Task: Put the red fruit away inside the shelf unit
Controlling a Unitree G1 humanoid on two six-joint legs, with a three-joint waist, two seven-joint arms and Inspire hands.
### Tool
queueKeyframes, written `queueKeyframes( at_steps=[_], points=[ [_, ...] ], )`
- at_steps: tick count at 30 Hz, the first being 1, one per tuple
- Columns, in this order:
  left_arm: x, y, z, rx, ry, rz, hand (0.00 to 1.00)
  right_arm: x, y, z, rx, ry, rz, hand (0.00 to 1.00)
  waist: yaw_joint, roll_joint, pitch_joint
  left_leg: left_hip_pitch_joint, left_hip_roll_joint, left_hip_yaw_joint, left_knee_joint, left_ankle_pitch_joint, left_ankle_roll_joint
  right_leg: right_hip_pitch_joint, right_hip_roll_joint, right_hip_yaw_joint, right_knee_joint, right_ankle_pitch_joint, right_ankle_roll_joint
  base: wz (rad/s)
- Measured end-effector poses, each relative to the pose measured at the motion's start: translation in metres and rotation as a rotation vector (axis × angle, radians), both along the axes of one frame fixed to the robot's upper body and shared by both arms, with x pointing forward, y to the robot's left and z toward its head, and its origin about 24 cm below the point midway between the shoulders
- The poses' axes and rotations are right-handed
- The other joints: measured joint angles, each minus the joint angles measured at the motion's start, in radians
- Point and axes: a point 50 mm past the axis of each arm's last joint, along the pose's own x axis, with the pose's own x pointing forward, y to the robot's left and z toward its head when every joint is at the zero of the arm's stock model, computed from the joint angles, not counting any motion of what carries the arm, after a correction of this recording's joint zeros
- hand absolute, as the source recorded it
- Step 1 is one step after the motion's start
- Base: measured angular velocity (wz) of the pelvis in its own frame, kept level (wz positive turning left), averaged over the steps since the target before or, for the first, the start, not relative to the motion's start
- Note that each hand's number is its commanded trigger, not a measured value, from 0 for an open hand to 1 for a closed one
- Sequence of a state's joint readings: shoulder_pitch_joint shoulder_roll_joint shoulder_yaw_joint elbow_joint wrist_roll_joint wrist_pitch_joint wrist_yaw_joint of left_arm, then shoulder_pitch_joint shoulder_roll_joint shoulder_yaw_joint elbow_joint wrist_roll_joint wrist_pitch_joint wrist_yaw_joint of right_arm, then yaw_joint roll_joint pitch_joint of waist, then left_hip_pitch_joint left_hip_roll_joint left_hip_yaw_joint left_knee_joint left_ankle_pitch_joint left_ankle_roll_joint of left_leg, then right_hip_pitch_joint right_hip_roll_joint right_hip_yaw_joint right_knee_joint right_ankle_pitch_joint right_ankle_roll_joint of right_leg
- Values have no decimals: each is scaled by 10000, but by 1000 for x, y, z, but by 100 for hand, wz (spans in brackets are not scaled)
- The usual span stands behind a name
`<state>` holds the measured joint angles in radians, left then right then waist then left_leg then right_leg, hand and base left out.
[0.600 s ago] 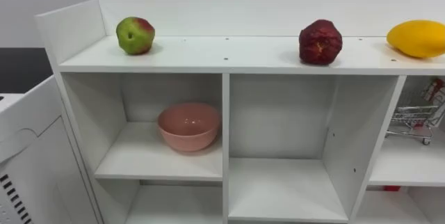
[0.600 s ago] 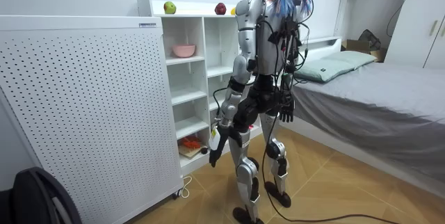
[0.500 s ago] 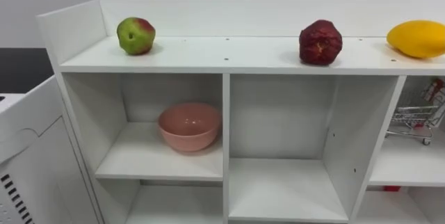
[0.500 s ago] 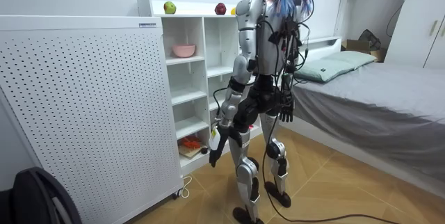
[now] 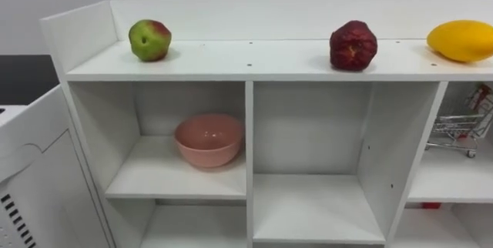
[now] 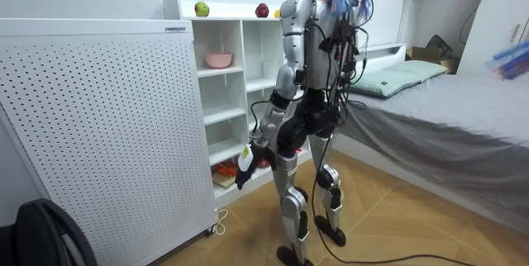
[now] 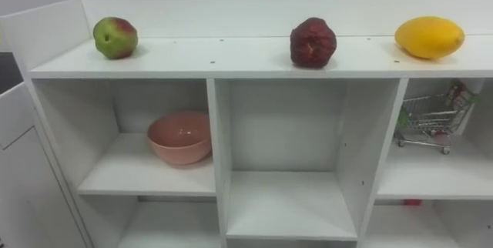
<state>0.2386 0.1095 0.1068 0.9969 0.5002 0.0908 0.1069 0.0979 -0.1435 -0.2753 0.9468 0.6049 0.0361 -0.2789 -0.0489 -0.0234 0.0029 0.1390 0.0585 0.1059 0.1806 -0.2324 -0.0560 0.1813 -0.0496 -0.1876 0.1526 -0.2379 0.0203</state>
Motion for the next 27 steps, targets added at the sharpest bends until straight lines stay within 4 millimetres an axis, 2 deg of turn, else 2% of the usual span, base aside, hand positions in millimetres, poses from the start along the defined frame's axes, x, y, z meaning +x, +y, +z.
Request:
queueKeyframes(
  at_steps=[1,2,4,5,7,8,10,11,12,15,19,27],
  points=[
    [0,1,1,14,-175,225,0,16,-7,12,-291,-918,-556,0,-5,-6,7,-5,0,28,1,0,0,-22,-1,-3,8,5,7,0],
    [0,2,1,21,-246,368,0,24,-11,19,-456,-1390,-814,0,-21,-6,7,-14,-1,39,1,0,0,-36,-2,-1,9,9,11,-6],
    [0,4,1,225,-381,416,0,51,-23,46,-1399,-2802,-1295,0,-33,-37,15,-41,-4,47,0,1,1,-79,-9,6,25,11,13,0],
    [-1,4,2,253,-401,403,0,57,-25,52,-1644,-3071,-1337,0,-37,-58,15,-46,-7,48,0,1,2,-82,-13,-2,21,11,14,0],
    [-2,5,3,302,-473,386,0,77,-29,83,-2476,-4251,-1372,0,-15,-133,20,-71,-5,64,-1,2,3,-88,-9,-2,-20,11,15,0],
    [-2,5,3,317,-467,377,0,82,-30,90,-2696,-4538,-1333,0,-10,-149,20,-75,-6,67,-1,2,3,-89,-9,-1,-20,11,14,0],
    [-6,6,3,430,-405,336,0,99,-30,121,-3717,-5560,-1127,0,-10,-214,-6,-124,-6,66,0,3,4,-178,-10,0,11,12,16,0],
    [-4,6,3,470,-459,283,0,103,-29,130,-4015,-5852,-1069,0,19,-207,-11,-162,-6,66,2,3,4,-220,-9,-1,19,14,18,0],
    [-3,6,3,474,-485,229,0,110,-28,146,-4619,-6418,-962,0,14,-137,-51,-236,-5,64,21,10,15,-283,-10,-10,26,35,27,0],
    [-4,6,3,435,-557,141,0,119,-25,181,-6026,-7564,-779,0,42,-148,-51,-263,-4,66,9,16,25,-317,-11,-17,50,73,45,0],
    [-4,5,3,374,-596,43,0,135,-14,227,-7402,-9339,-283,0,115,-35,-7,-294,2,185,1,24,38,-448,-28,-29,168,83,49,-9],
    [-4,4,3,202,-611,-45,0,147,5,299,-9326,-12126,559,0,258,-30,-40,-441,-6,1,3,63,57,-542,-31,-176,180,85,51,5]
  ],
)
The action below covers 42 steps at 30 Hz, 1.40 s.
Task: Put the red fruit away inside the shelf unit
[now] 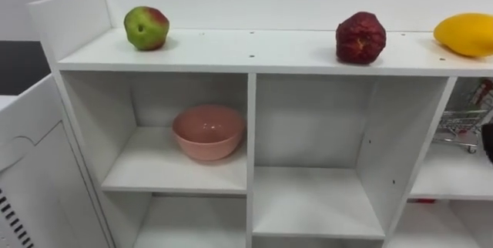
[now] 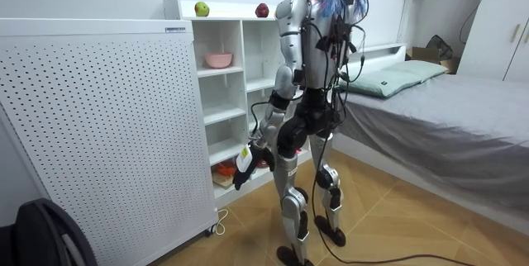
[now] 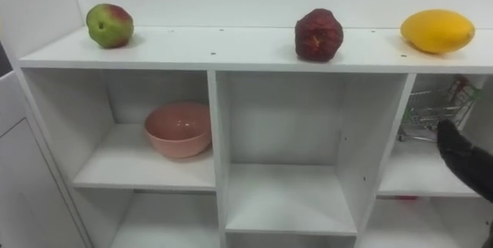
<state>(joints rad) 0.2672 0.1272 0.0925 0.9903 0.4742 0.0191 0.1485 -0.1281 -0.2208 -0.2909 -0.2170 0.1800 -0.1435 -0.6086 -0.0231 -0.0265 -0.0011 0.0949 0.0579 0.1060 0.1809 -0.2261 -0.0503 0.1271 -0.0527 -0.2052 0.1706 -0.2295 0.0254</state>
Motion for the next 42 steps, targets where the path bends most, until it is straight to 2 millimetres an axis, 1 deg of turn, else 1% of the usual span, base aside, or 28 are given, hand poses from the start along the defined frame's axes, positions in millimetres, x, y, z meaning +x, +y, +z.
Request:
queueKeyframes(
  at_steps=[1,2,4,7,11,13,14,16,19,26,30,32,33,34,36,39,42],
  points=[
    [-1,0,0,-58,43,-15,0,2,3,9,-246,-342,101,0,22,-27,-8,1,-1,-14,-1,1,1,6,-2,-14,3,0,0,3],
    [-1,0,0,-66,51,-22,0,2,4,14,-369,-504,128,0,30,-48,-10,0,-1,-21,-2,1,2,9,-4,-29,6,0,0,4],
    [-3,2,0,-97,79,-51,0,3,7,30,-816,-1229,201,0,51,-148,-5,11,-1,-42,-1,5,3,45,-3,-60,4,0,-1,4],
    [-3,3,0,-129,80,-106,0,3,12,43,-1549,-1810,177,0,135,-256,19,56,-4,-63,13,5,3,129,-3,-56,-4,2,-2,1],
    [1,-1,-1,-285,101,-498,0,9,22,54,-1883,-2241,682,0,236,-271,37,50,-4,-52,60,8,7,155,0,-9,-2,23,-15,-1],
    [5,-1,-1,-361,57,-559,0,12,27,64,-2228,-2468,1081,0,296,-284,51,31,-2,-55,87,13,15,123,-2,-33,-1,26,-19,0],
    [6,-1,-1,-368,53,-563,0,13,28,67,-2349,-2538,1161,0,304,-286,53,28,0,-56,92,13,15,103,-4,-44,-1,27,-20,0],
    [6,0,-1,-409,82,-586,0,15,31,80,-2826,-2878,1426,0,306,-293,54,22,2,-74,100,13,15,106,-7,-77,0,28,-21,0],
    [8,1,0,-398,60,-608,0,15,33,89,-3100,-3143,1538,0,307,-343,55,22,1,-134,100,13,15,139,-7,-156,-1,28,-20,6],
    [9,2,0,-382,28,-617,0,17,35,90,-3257,-3061,1999,0,360,-364,53,-39,-1,-180,83,19,10,147,-8,-202,-2,29,-18,1],
    [12,2,1,-313,-69,-764,0,21,35,88,-3457,-2703,2263,0,498,-419,81,-55,0,-196,77,25,9,85,-8,-240,-7,29,-18,1],
    [13,4,2,-274,-88,-819,0,23,35,86,-3498,-2488,2426,0,538,-478,59,-112,-1,-261,81,25,9,88,-11,-314,-6,29,-18,8],
    [14,6,2,-239,-91,-854,0,26,33,84,-3442,-2330,2554,0,562,-547,49,-141,-3,-303,82,38,-1,108,-16,-466,-5,29,-18,10],
    [14,8,3,-207,-69,-870,0,29,31,81,-3329,-2125,2729,0,592,-614,52,-147,-2,-338,83,43,-6,110,-14,-482,-12,29,-19,10],
    [15,8,3,-232,-39,-952,0,33,30,76,-3221,-1787,2966,0,600,-652,52,-139,-8,-364,85,43,-6,115,-16,-474,-13,30,-19,5],
    [16,8,3,-251,5,-1130,0,40,32,69,-3177,-1267,3476,0,627,-657,52,-146,-14,-404,84,43,-5,129,-20,-478,-13,32,-17,0],
    [17,7,4,-307,47,-1200,0,45,35,66,-3534,-764,3909,0,651,-624,75,-144,-14,-409,81,44,-5,149,-19,-479,-15,32,-17,0]
  ],
)
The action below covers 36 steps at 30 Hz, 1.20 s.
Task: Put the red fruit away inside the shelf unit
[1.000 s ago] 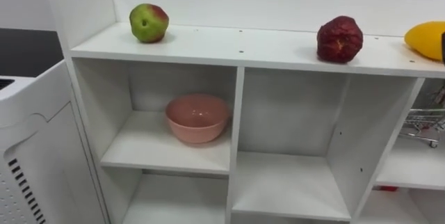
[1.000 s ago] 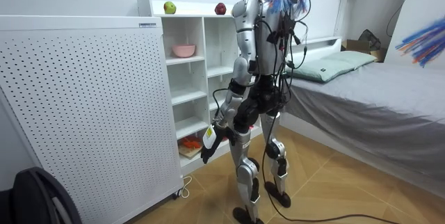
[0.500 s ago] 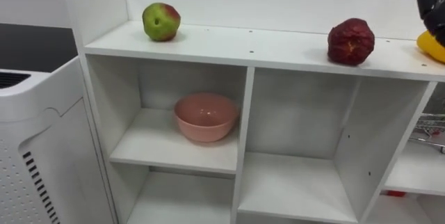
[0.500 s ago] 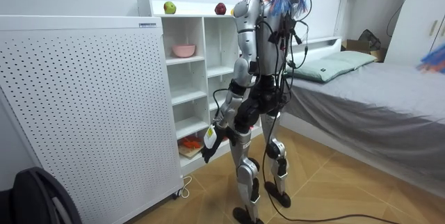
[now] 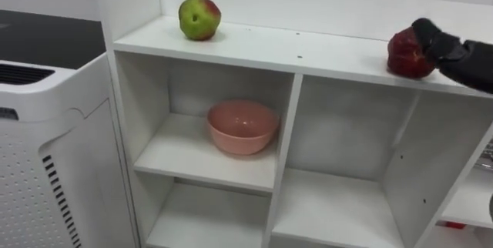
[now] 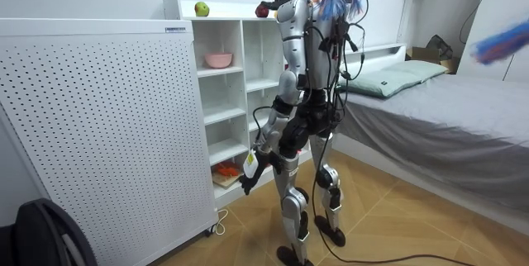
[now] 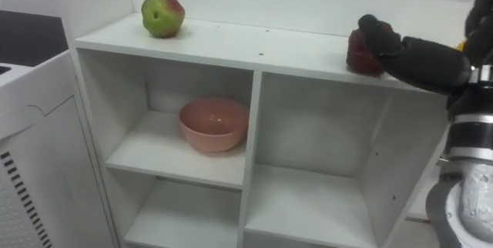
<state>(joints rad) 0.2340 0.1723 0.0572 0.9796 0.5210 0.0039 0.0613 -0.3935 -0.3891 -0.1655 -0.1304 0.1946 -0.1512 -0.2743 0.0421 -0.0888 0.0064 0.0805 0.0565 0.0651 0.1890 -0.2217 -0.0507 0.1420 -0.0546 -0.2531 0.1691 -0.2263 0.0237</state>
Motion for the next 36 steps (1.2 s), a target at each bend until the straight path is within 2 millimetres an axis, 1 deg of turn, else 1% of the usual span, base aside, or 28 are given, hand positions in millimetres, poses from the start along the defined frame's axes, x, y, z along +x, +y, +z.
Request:
queueKeyframes(
  at_steps=[6,12,20,25,28,29,30,31,36],
  points=[
    [3,0,1,-6,-100,-102,0,3,1,-2,-326,280,306,0,40,4,4,10,0,-7,-15,0,1,6,2,11,-3,0,0,0],
    [4,0,2,81,-72,-289,0,6,-1,-8,-278,671,199,0,97,11,9,-6,-1,0,-13,0,0,-3,2,15,-7,0,0,0],
    [7,0,3,161,-216,-444,0,8,-3,-10,-321,798,170,0,96,11,8,-2,0,-9,-3,0,0,5,1,18,-5,0,0,0],
    [5,0,3,162,-169,-428,0,15,-8,-23,-502,1567,143,0,97,11,7,11,0,24,-3,0,0,19,0,19,-3,0,0,0],
    [4,1,3,174,-132,-406,0,17,-10,-25,-535,1727,158,0,100,2,-3,17,0,25,-4,0,0,27,0,17,-2,0,0,0],
    [4,1,3,175,-131,-406,0,17,-10,-25,-547,1740,159,48,102,-2,-6,18,0,25,-3,0,0,29,0,18,-2,0,0,0],
    [4,1,3,174,-133,-407,0,17,-10,-26,-570,1776,171,78,104,-9,-11,21,0,25,-4,0,0,32,0,19,-3,0,0,0],
    [4,1,3,174,-131,-406,0,17,-11,-26,-595,1811,179,100,105,-18,-17,27,0,25,-4,0,1,37,0,20,-2,0,0,0],
    [4,1,3,178,-128,-406,0,18,-11,-27,-653,1906,221,100,106,-38,-30,42,0,24,-2,1,1,53,0,17,-3,0,-1,0]
  ],
)
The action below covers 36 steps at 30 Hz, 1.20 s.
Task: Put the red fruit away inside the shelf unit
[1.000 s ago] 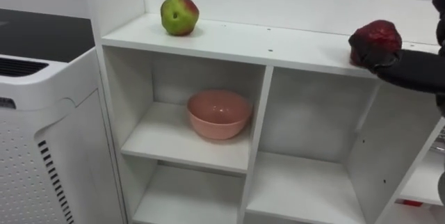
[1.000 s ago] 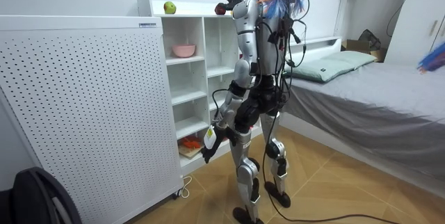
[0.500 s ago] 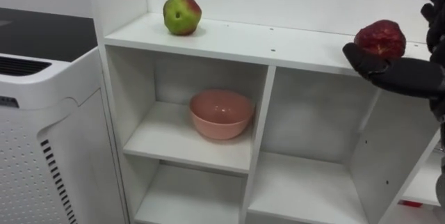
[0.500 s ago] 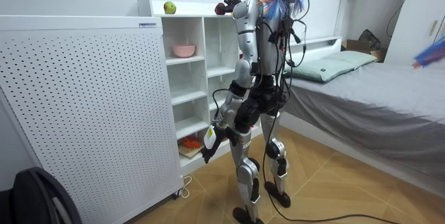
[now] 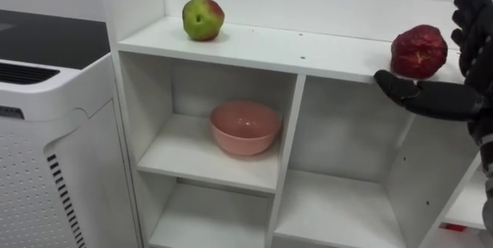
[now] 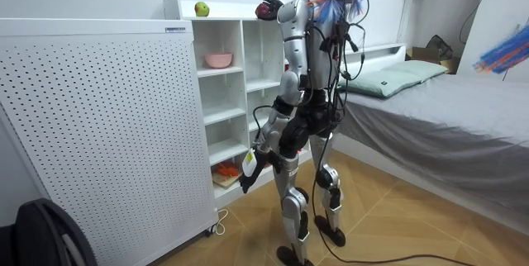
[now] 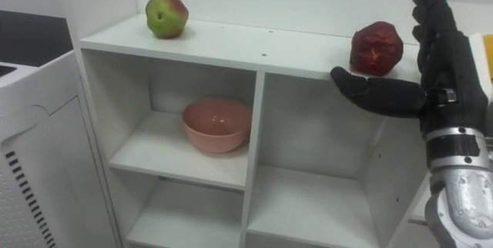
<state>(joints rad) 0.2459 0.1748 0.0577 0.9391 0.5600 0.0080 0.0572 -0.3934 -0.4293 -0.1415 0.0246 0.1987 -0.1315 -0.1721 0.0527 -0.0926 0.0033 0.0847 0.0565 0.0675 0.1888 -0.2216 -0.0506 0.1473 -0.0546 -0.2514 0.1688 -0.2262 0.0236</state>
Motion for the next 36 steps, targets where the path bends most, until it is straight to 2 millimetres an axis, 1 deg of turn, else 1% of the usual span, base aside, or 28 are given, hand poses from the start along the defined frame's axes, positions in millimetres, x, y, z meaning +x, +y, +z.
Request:
queueKeyframes(
  at_steps=[5,9,12,22,23,25,29,32,34,35,36],
  points=[
    [-1,0,0,2,13,4,0,1,-2,-2,-42,138,-72,100,12,-17,2,117,0,0,-14,0,0,107,-1,-11,-5,0,0,0],
    [-1,0,0,8,14,4,0,1,-3,-2,-6,123,-105,100,14,-53,-13,133,1,0,-17,0,0,121,-1,-12,-4,0,0,0],
    [0,1,0,25,13,0,0,1,-6,-2,60,165,-140,100,36,-79,-3,133,1,2,-15,0,0,122,-1,-10,-2,0,0,0],
    [-4,2,-1,72,238,75,0,1,-7,-2,97,156,-165,100,59,-47,16,125,1,2,2,0,1,120,-1,-4,0,0,0,0],
    [-5,2,-1,77,263,79,0,1,-6,-1,110,144,-118,100,56,-22,32,114,1,2,3,0,0,116,-1,-10,0,0,1,0],
    [-6,2,-2,93,397,109,0,-1,-2,4,-9,-40,156,100,52,22,39,50,1,19,33,0,1,52,-1,0,3,0,0,0],
    [-6,2,-2,19,473,125,0,-4,8,10,-334,-252,835,100,30,83,15,-75,2,39,82,2,2,-51,-7,3,10,4,-7,-1],
    [-6,1,-2,-39,500,115,0,-7,23,15,-695,-425,1758,100,10,109,-3,-60,3,59,80,2,2,-43,-7,23,7,4,-7,0],
    [-5,2,-2,-35,459,95,0,-11,37,20,-1026,-621,2609,100,-134,125,-32,-100,3,46,80,1,2,-50,-8,-4,1,4,-7,5],
    [-5,2,-2,-37,452,114,0,-12,41,21,-1060,-649,2896,100,-148,131,-40,-94,3,47,76,2,2,-50,-10,6,2,5,-7,0],
    [-4,3,-1,-49,418,176,0,-15,50,21,-1238,-665,3424,100,-154,138,-50,-55,4,68,60,2,2,-38,-9,41,1,4,-7,-5]
  ],
)
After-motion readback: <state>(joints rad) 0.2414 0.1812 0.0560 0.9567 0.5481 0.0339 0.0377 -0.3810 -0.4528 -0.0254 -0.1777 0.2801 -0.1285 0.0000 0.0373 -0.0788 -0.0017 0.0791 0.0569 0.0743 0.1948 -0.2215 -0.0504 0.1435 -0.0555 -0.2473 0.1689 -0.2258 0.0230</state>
